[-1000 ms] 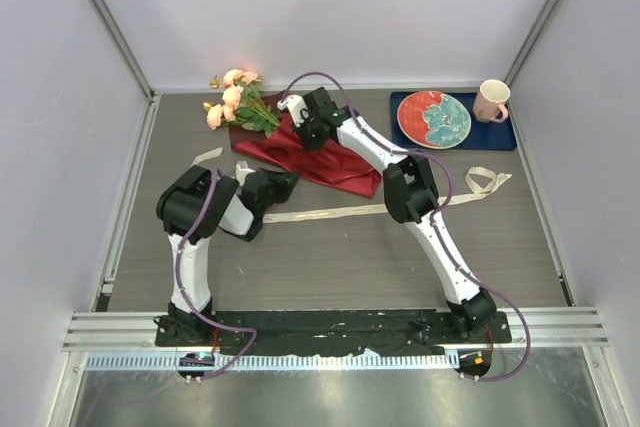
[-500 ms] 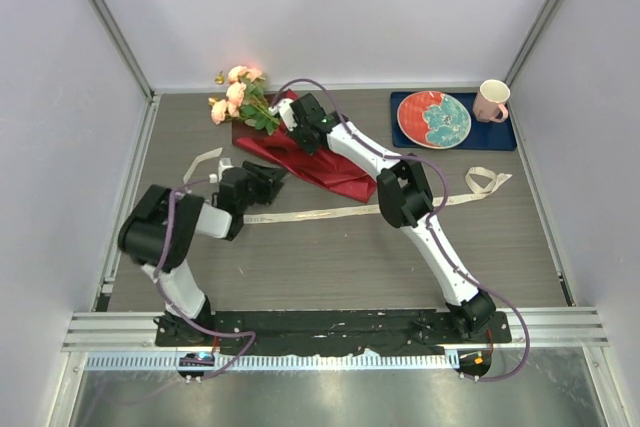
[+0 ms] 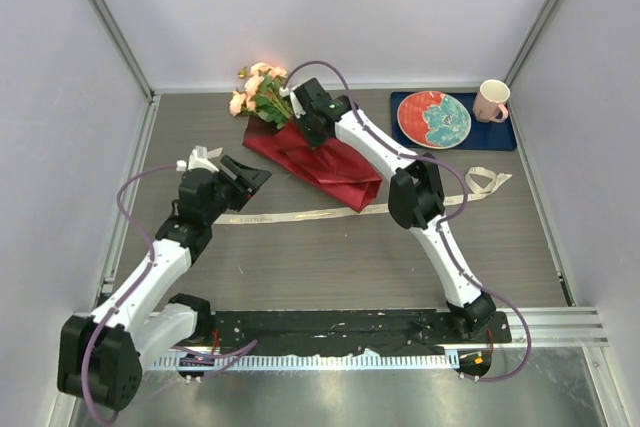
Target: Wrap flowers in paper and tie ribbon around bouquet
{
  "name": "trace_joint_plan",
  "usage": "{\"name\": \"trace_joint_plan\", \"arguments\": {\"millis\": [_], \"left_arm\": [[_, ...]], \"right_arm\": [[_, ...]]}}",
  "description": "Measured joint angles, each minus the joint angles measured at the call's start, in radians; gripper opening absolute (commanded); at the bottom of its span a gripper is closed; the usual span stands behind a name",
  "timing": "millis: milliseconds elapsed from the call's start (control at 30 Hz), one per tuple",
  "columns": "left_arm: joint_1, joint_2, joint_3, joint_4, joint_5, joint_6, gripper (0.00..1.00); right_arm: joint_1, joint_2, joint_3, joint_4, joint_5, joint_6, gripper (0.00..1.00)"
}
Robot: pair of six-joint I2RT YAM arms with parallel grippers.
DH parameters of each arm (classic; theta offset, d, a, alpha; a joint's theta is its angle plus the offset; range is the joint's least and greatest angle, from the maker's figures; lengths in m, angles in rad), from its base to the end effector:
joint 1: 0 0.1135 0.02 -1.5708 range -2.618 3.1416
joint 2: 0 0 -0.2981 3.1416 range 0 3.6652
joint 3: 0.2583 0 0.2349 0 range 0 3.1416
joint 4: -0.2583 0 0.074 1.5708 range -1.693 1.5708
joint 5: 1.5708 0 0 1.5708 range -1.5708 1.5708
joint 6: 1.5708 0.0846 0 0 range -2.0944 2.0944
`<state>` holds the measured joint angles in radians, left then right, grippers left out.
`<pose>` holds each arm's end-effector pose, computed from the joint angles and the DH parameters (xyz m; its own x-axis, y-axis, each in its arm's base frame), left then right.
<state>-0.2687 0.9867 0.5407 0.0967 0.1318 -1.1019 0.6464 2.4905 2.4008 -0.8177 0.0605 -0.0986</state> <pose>0.2233 -0.0730 0.2643 -0.4901 -0.7823 -0.3845 -0.1216 0.4981 -0.8585 0.4711 0.3490 0.2087 -0.5696 -0.5529 -0.6081 -0.6306 0.7685 -0.1080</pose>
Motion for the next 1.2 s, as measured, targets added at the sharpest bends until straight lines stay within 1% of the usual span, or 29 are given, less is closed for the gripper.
{"name": "trace_joint_plan", "arguments": {"millis": [100,200,433,567,733,900,1000,1200], "left_arm": [[0.006,-0.061,0.011,-0.122,-0.004,0.042,0.66],[0.009,-0.099,0.027,-0.22,-0.008,0.075,0.66],[0.026,-0.126,0.046,-0.354,-0.007,0.116,0.67],[0.039,-0.126,0.046,-0.391,0.001,0.119,0.67],[0.054,-0.13,0.047,-0.417,0.012,0.124,0.67],[0.069,-0.161,0.047,-0.435,0.021,0.133,0.67],[0.073,-0.182,0.047,-0.442,0.027,0.135,0.67],[0.076,-0.201,0.046,-0.449,0.032,0.135,0.67]], "right_arm": [[0.007,-0.027,-0.006,-0.043,0.01,0.068,0.0],[0.018,-0.103,-0.113,-0.049,0.045,0.147,0.0],[0.105,-0.352,-0.493,-0.015,0.218,0.399,0.0],[0.16,-0.448,-0.661,0.025,0.326,0.558,0.0],[0.193,-0.455,-0.741,0.068,0.419,0.695,0.0],[0.198,-0.455,-0.771,0.12,0.47,0.776,0.0],[0.201,-0.455,-0.792,0.16,0.493,0.806,0.0],[0.212,-0.454,-0.866,0.247,0.499,0.814,0.0]]}}
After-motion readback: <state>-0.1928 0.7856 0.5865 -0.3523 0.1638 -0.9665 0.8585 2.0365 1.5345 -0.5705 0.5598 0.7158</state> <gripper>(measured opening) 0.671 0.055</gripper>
